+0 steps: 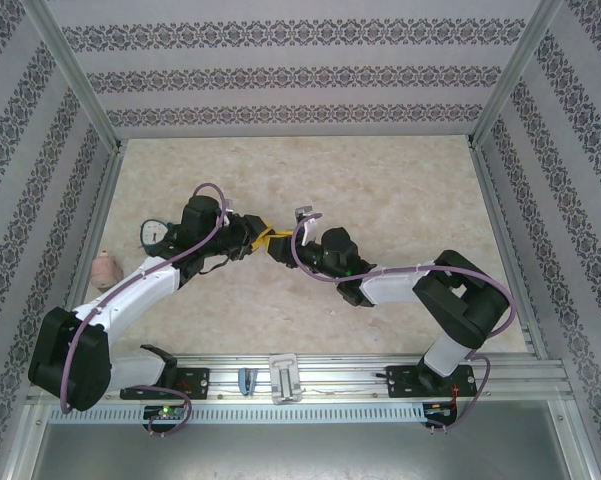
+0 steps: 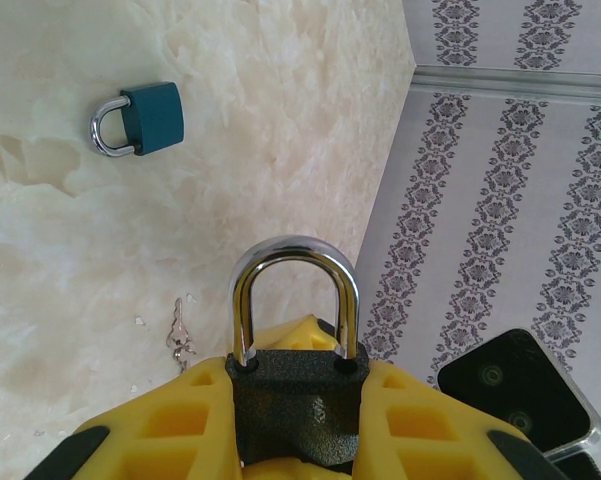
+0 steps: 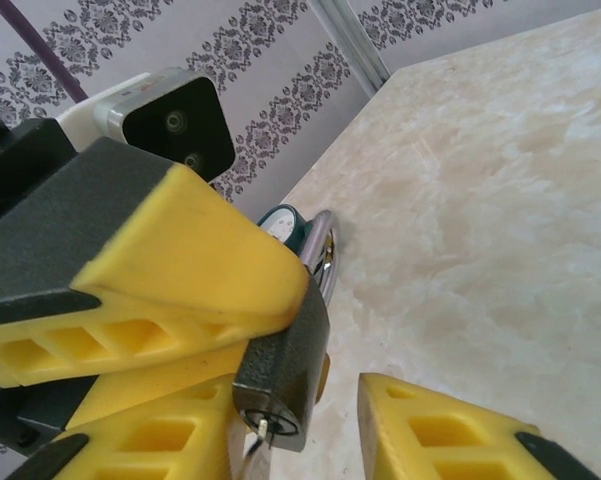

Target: Unlock with the key

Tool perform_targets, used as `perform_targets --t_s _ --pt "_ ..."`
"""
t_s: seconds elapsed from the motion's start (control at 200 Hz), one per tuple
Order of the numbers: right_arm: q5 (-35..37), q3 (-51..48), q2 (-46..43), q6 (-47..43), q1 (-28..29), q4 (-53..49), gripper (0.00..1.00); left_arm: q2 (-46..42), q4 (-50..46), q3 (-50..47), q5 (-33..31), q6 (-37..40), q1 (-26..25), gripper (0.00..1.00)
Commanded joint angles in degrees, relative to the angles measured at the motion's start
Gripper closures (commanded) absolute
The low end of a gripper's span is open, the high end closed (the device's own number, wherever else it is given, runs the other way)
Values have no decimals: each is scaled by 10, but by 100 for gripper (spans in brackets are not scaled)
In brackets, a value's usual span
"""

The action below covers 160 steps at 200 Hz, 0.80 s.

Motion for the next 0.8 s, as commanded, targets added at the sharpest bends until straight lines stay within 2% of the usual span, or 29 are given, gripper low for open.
perform_targets --t_s 0.0,0.255,0.415,0.57,0.794 --pt "12 21 -11 -7 4 20 69 3 27 0 20 8 0 76" --pt "14 28 -3 -5 3 14 89 1 37 -2 21 7 -1 76" --pt "22 18 -9 -10 3 9 99 0 50 -3 22 5 -1 70" --pt "24 5 -26 -18 0 4 100 -6 60 -6 15 8 3 58" --pt "0 -22 -65 -38 -7 -14 100 -28 4 -5 -3 32 19 53"
